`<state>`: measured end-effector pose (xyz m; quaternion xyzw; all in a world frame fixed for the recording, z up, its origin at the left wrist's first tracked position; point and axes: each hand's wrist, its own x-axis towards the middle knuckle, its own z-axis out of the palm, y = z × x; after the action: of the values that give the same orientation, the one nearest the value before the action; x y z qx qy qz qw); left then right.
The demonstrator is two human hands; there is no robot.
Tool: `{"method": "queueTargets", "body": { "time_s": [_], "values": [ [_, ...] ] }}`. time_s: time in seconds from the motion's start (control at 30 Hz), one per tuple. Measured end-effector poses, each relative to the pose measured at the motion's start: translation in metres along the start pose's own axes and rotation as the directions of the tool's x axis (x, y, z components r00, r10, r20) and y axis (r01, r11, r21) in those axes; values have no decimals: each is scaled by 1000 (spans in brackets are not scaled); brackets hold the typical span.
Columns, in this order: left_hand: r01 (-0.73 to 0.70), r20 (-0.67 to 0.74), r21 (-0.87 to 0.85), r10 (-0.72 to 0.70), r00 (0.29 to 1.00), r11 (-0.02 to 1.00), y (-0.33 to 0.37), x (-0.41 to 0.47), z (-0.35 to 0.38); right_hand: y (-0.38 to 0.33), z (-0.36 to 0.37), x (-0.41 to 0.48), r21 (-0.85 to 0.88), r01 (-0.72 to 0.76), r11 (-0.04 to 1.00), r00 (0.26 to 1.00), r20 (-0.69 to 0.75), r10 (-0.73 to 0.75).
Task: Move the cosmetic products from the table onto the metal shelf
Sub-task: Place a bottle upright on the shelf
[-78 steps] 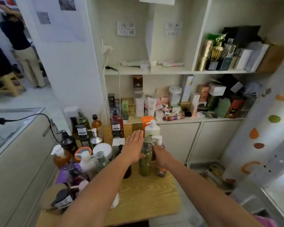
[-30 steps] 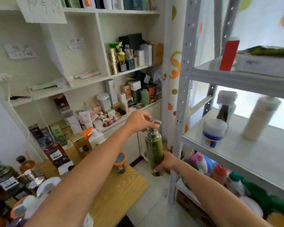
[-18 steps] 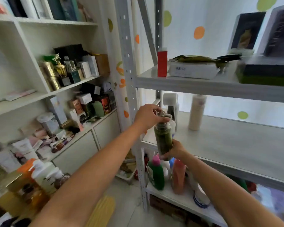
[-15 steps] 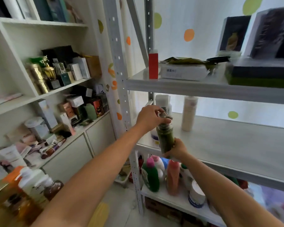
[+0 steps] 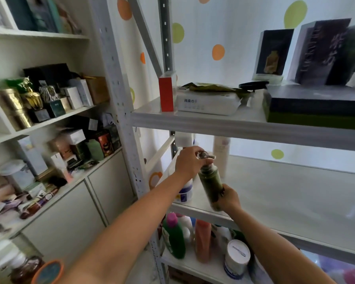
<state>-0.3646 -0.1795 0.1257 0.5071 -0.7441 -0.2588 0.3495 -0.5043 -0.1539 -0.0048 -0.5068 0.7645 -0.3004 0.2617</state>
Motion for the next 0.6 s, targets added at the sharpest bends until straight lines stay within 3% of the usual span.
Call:
{"method": "queueTargets", "body": {
  "time_s": [0.2, 0.33, 0.47, 0.6],
  "values": [
    [52, -59, -53, -55, 997, 997, -1, 25, 23, 6, -1, 24, 74, -20, 997, 998, 57, 16],
    [97, 29, -173, -94, 995, 980, -4, 35, 39, 10, -8, 30, 208, -76, 975, 993, 105, 55],
    [178, 162, -144, -154, 975, 973, -18, 29, 65, 17, -15, 35, 273, -90, 958, 988, 142, 52],
    [219, 169, -137, -195, 966, 966, -25, 26, 83, 19, -18, 40, 281, -87, 956, 986, 162, 42]
  ]
}}
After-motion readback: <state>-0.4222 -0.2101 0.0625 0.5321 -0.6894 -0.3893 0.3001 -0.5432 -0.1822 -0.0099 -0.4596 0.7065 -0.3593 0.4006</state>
